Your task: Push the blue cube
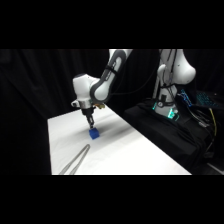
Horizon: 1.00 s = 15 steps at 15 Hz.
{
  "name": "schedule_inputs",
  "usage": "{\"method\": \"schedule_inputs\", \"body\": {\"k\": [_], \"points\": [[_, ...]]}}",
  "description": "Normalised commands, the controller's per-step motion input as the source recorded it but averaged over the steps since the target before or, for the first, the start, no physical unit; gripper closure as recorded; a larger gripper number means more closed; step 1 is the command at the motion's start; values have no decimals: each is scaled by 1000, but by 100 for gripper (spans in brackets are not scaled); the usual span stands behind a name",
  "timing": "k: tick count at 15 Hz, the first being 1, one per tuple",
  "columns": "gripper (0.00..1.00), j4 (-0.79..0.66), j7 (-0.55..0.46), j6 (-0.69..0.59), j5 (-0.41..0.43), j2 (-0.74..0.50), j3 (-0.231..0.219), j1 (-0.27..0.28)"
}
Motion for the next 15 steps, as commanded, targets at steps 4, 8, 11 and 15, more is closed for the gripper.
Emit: {"method": "schedule_inputs", "body": {"k": [4,8,11,15], "points": [[45,110,-11,-551,-88,-344,-69,96],[15,160,-10,-535,-107,-266,-87,115],[0,176,-29,-425,-63,-206,-79,98],[0,106,41,-300,-137,-215,-86,132]]}}
